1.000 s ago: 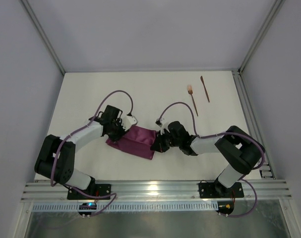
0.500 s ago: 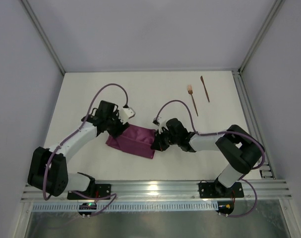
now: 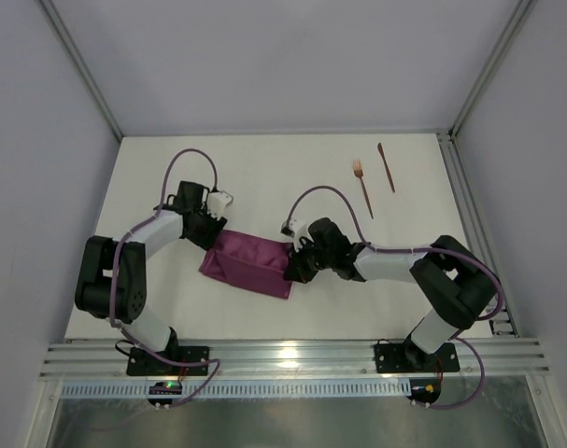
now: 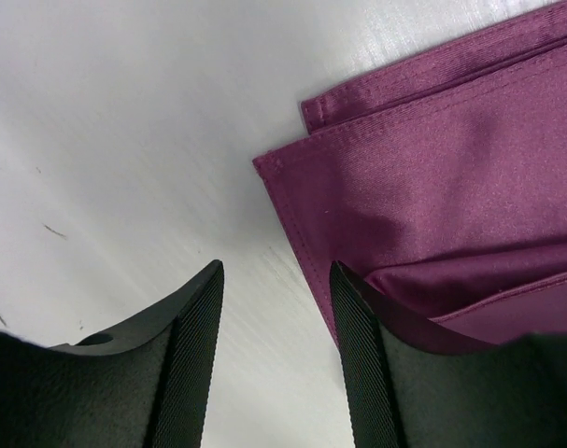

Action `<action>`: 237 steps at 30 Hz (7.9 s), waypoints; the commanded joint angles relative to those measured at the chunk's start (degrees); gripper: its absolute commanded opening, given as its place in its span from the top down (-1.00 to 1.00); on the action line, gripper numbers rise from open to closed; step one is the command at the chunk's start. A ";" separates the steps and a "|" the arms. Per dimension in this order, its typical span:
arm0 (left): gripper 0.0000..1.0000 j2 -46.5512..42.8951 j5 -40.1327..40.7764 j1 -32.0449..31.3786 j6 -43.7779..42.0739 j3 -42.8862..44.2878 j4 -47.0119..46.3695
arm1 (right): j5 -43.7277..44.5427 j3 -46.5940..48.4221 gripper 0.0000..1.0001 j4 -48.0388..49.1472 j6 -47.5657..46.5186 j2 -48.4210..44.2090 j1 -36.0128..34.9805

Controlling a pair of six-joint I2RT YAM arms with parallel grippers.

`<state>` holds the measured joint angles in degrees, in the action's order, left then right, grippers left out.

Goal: Fold the napkin into a case and place the utensils inside
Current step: Fold the lower triangle-folded napkin at the center of the board, then pick up the 2/3-rectangle-folded napkin from the center of the board.

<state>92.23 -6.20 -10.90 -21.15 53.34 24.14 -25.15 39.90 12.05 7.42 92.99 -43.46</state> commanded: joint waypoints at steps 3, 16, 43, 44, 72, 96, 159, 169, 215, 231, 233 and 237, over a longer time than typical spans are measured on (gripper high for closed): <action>0.06 2.34 -2.94 0.17 1.98 0.45 -3.58 | -0.52 3.16 0.92 -1.86 -3.99 -2.38 -1.01; 0.77 4.28 -11.38 0.17 1.20 -0.26 -1.82 | -1.92 6.42 0.92 -3.18 -5.49 -0.62 -1.10; 0.18 -9.95 -1.72 0.17 0.84 -2.01 -2.26 | -0.96 6.24 0.92 -0.28 -1.88 8.87 1.36; 0.16 -12.40 -1.54 0.09 1.28 -2.19 -2.26 | -0.96 6.24 0.92 -0.28 -1.88 8.79 1.36; 0.50 -8.91 -3.12 -10.20 -14.97 -12.38 -3.75 | -2.80 6.95 0.92 -0.01 -1.53 8.17 1.80; 1.00 -10.93 -5.32 -10.11 -14.89 -12.03 -0.85 | 16.08 13.79 -0.03 -8.54 8.04 -0.20 5.76; 0.89 -7.32 -5.58 -10.37 -13.39 -7.46 1.17 | 15.81 10.99 0.01 -6.33 4.62 -3.68 7.78; 0.68 -7.76 -5.05 -10.64 -12.25 -7.37 0.65 | 13.90 6.87 0.78 -3.54 3.65 -7.47 -4.25; 0.80 -8.11 -0.12 -8.97 -11.02 -11.86 -3.23 | 2.65 -5.62 0.93 18.71 18.51 7.73 -0.75; 0.72 -18.76 2.93 -8.00 -12.34 -17.03 0.49 | 3.61 -4.31 0.92 14.58 15.96 5.89 -0.83; 0.75 -16.12 3.38 -7.56 -12.51 -17.83 -1.37 | 3.61 -4.13 0.92 14.40 15.87 5.97 -0.75; 0.78 -13.13 2.77 -5.89 -12.87 -19.32 -2.34 | 4.05 -3.87 0.93 13.96 15.61 6.06 -0.83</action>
<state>76.71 -4.71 -18.22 -33.10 36.18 23.75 -22.83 35.46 29.47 25.12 99.35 -44.38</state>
